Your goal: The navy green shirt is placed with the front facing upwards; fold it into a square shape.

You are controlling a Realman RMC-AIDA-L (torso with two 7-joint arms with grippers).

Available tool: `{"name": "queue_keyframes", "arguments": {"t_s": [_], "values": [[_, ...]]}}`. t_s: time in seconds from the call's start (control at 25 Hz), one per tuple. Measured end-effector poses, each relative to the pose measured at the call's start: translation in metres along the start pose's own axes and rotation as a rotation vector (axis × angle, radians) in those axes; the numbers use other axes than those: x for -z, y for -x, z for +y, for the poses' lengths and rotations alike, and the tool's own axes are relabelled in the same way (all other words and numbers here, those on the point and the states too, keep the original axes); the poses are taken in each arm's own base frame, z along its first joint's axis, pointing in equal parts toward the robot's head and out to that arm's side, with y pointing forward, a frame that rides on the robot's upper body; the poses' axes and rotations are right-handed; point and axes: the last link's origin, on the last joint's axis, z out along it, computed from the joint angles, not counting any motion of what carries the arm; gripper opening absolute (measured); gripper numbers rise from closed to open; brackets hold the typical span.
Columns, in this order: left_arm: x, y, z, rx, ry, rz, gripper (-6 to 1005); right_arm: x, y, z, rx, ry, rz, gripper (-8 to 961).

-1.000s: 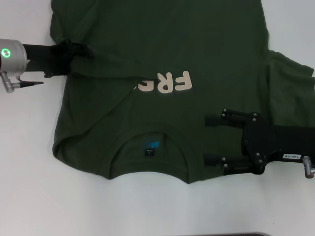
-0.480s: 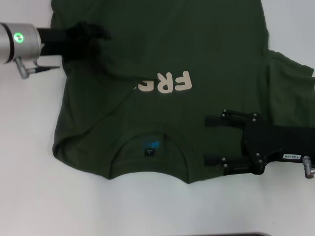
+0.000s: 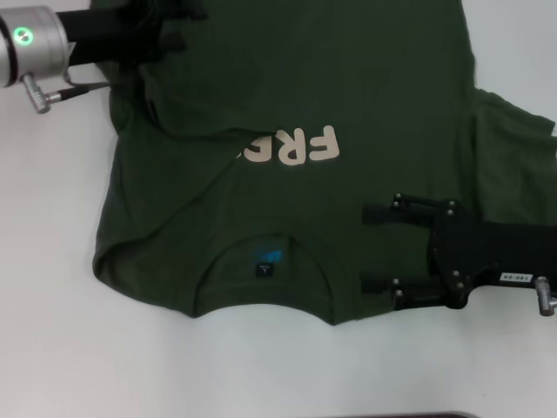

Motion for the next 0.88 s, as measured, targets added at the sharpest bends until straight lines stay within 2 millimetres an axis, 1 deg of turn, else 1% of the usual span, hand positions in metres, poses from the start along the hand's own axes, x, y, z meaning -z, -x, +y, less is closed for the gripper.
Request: {"name": "queue_keyframes", "arguments": {"t_s": [0.24,0.32,0.4,0.52,0.72,0.88], "values": [[0.021,-0.001,-0.024,0.052,-0.091,-0.032,582,0.000,0.000,-0.002,0.000,-0.012,0.007,907],[0.024,0.001,-0.031,0.054,-0.139,-0.044,582,0.000,0.000,-0.003,0.000,-0.014,0.009,907],[0.024,0.002,-0.034,0.051,-0.157,-0.048,582,-0.001,0.001,-0.004,0.002,-0.014,0.009,906],[0.019,0.006,-0.037,0.040,-0.182,-0.056,581,-0.002,0.002,-0.005,0.004,-0.011,0.009,906],[0.005,0.012,-0.033,0.003,-0.213,-0.070,581,-0.002,0.002,-0.005,0.006,-0.010,0.009,906],[-0.001,0.015,-0.033,-0.012,-0.245,-0.086,581,-0.001,0.001,-0.003,0.001,-0.011,0.008,906]]}}
